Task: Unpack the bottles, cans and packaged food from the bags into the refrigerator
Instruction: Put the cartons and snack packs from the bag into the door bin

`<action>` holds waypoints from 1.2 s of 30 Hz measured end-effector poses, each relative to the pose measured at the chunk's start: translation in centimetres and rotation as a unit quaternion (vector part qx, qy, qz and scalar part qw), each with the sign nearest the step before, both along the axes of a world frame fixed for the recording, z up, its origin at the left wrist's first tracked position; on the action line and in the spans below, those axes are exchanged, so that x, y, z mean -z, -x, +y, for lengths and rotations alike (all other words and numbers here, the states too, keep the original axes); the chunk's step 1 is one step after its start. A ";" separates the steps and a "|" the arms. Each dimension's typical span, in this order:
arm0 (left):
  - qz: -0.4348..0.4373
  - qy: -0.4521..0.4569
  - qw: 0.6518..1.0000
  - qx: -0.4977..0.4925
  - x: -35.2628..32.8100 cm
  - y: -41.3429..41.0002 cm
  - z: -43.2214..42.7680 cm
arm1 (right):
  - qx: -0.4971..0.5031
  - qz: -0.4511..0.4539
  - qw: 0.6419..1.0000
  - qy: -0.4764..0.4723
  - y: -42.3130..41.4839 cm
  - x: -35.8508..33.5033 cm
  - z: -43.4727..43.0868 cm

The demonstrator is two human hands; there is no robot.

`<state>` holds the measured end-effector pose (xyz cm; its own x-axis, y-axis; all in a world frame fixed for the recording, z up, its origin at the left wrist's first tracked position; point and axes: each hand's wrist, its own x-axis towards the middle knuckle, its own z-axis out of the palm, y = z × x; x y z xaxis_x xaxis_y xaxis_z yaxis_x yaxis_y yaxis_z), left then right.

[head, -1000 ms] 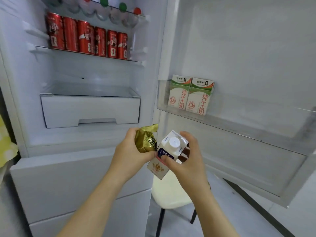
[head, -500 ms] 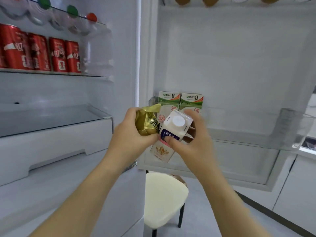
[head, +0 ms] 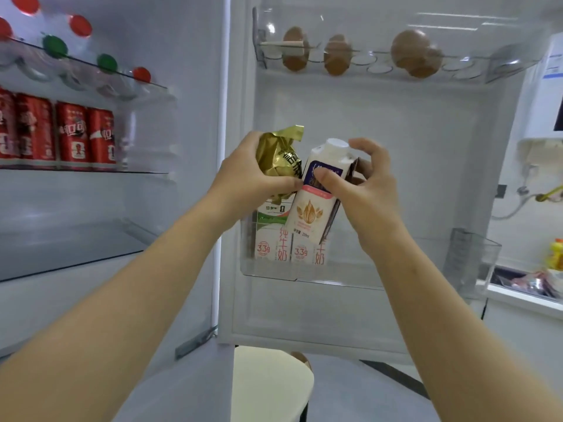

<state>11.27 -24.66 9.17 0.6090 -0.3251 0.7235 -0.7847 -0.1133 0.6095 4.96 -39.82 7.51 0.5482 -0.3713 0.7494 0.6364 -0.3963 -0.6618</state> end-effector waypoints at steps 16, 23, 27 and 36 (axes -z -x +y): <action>0.075 0.007 0.997 0.033 1.9 -4.9 -5.8 | -0.040 -0.005 0.970 -0.241 -3.1 -0.7 -7.9; 0.186 0.055 0.980 0.052 2.1 -6.1 -5.3 | 0.013 0.089 0.979 -0.184 -4.1 -0.3 -8.6; 0.183 0.051 0.980 0.059 2.1 -6.1 -5.2 | 0.009 0.170 0.978 -0.117 -4.5 -0.1 -8.4; 0.158 0.032 0.986 0.040 2.3 -5.8 -5.3 | -0.001 0.238 0.968 -0.077 -4.6 0.0 -8.6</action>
